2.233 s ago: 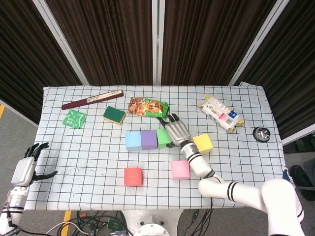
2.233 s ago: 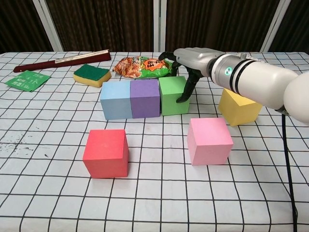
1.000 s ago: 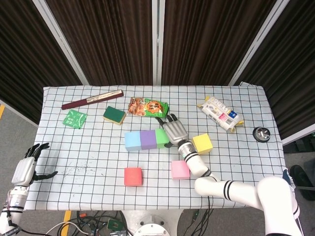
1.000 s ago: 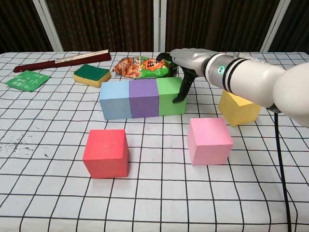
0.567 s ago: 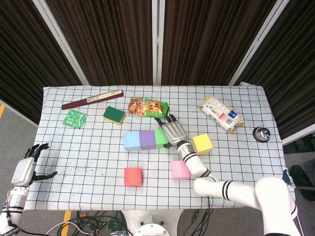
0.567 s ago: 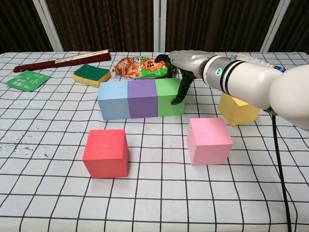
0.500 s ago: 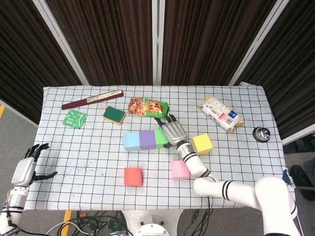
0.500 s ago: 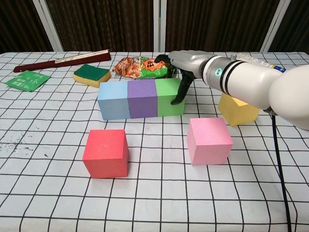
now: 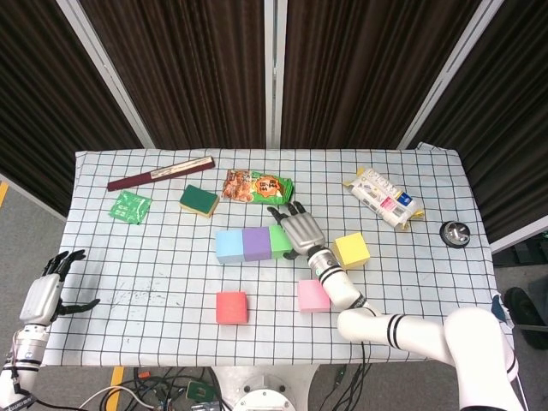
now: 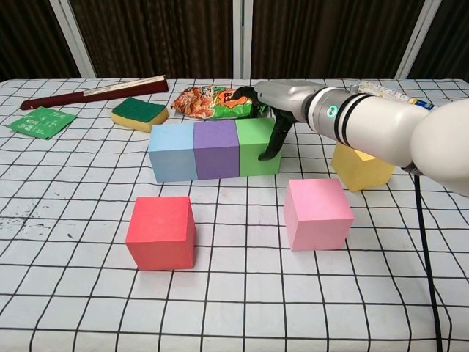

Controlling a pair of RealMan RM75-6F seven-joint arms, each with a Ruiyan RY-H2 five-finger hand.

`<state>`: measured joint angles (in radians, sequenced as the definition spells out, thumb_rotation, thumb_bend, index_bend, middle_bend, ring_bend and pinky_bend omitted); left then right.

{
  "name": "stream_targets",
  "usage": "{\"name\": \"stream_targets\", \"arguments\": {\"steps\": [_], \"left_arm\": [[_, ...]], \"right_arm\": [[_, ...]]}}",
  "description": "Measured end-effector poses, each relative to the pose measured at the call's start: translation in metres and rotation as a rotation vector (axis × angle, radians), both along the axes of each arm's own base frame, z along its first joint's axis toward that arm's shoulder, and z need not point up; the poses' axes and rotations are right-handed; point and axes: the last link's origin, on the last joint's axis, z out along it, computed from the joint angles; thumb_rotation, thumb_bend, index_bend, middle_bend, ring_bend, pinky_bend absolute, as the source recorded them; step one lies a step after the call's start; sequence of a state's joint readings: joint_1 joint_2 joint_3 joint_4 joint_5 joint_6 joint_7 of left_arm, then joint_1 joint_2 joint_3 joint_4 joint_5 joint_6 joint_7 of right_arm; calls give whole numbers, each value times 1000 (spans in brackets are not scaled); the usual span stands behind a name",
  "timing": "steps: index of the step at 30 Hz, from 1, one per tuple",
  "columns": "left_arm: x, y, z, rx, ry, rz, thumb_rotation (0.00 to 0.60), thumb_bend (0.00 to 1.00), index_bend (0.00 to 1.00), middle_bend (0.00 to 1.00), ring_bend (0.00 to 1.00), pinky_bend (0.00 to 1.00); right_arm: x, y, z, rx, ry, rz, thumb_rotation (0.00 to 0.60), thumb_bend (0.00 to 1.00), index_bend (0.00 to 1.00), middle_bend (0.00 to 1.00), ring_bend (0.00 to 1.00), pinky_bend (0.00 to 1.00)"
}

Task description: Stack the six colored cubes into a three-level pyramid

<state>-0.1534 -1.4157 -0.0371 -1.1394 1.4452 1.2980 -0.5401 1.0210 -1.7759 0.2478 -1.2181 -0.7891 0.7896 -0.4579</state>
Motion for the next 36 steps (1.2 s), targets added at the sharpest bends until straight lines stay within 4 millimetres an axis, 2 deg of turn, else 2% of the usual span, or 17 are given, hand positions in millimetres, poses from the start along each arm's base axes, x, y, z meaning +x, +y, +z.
{"name": "stream_targets", "arguments": {"steps": [9, 16, 22, 26, 31, 36], "left_arm": [[0, 1, 0, 0, 2, -1, 600, 0, 133, 161, 42, 60], [3, 1, 0, -1, 5, -10, 600, 0, 133, 161, 42, 60], [4, 1, 1, 0, 6, -13, 600, 0, 133, 161, 42, 60], [5, 2, 2, 0, 3, -14, 600, 0, 133, 161, 42, 60], [6, 2, 1, -2, 6, -16, 600, 0, 133, 161, 42, 60], [6, 2, 2, -2, 10, -14, 600, 0, 133, 161, 42, 60]], "right_arm": [[1, 2, 2, 14, -13, 8, 600, 66, 0, 174, 0, 0], [3, 5, 14, 18, -41, 18, 600, 54, 0, 151, 0, 0], [-2, 5, 44, -17, -61, 18, 600, 54, 0, 138, 0, 0], [-18, -3, 66, -66, -59, -20, 600, 56, 0, 136, 0, 0], [-30, -14, 69, -90, -49, -70, 600, 80, 0, 136, 0, 0], [-33, -26, 58, -110, -35, -88, 600, 92, 0, 138, 0, 0]]}}
